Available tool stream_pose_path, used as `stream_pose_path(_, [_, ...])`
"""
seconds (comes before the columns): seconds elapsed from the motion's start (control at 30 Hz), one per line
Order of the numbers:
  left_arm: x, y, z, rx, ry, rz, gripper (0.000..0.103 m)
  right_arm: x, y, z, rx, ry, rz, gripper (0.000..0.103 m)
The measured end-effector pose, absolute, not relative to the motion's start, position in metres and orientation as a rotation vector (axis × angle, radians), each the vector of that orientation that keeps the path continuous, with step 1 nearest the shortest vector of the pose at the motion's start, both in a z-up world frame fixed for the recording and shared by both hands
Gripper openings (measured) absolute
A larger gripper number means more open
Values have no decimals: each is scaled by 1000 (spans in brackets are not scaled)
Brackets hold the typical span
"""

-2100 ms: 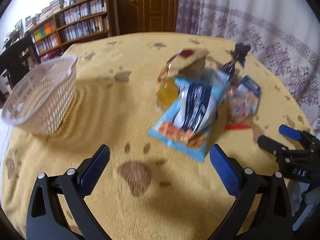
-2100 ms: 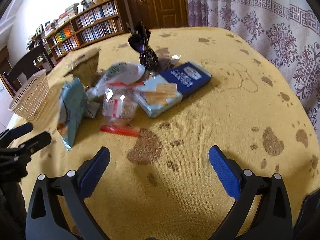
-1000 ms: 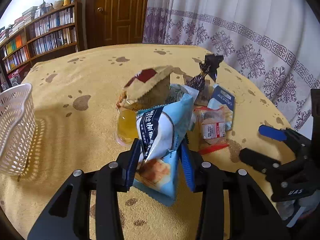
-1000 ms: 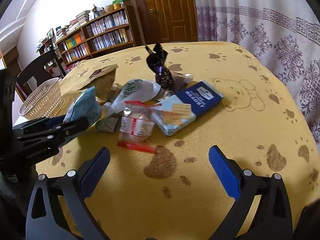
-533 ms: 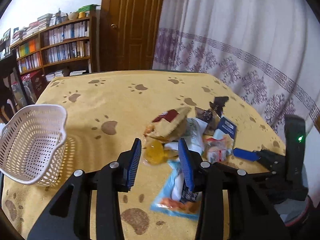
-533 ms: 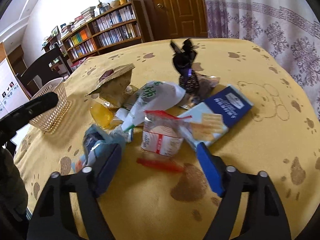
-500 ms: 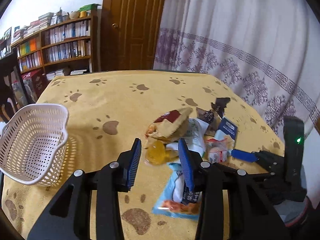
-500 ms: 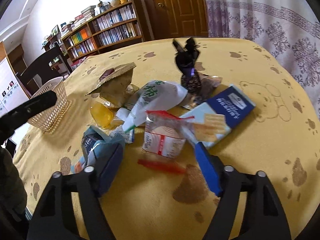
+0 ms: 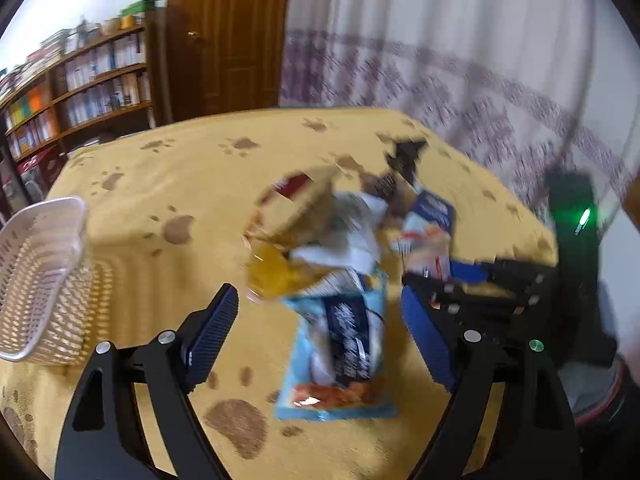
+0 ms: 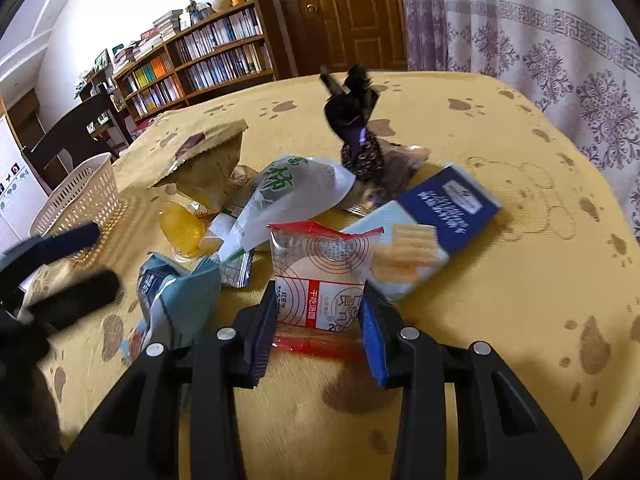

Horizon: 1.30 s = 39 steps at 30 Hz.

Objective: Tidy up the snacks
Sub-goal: 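Grasp the red-print bread bag with the right tool while the left tool lifts the waffle bag, then drop the waffle bag into the white basket with the left tool while the right tool holds bread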

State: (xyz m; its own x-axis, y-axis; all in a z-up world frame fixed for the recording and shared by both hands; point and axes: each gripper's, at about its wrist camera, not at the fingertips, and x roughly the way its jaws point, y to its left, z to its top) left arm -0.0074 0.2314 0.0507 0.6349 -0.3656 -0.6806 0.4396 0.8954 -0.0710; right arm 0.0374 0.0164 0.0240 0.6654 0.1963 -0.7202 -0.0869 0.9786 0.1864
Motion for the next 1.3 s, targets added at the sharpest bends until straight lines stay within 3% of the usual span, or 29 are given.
stream_pose_path(0.27, [-13, 202, 15, 169, 841, -485, 84, 26, 3, 27, 136, 812, 128, 39])
stream_pose_path(0.43, [-2, 206, -3, 164, 873, -438, 54, 28, 7, 23, 132, 826, 136, 39])
stream_pose_path(0.53, [-2, 213, 4, 126, 868, -455, 46, 27, 6, 23, 136, 823, 137, 39])
stream_pose_path(0.9, [-9, 243, 58, 91, 728, -392, 45, 20, 4, 35, 153, 789, 148, 39])
stream_pose_path(1.3, [8, 352, 114, -66, 599, -104, 45, 21, 8, 34, 150, 795, 165, 39])
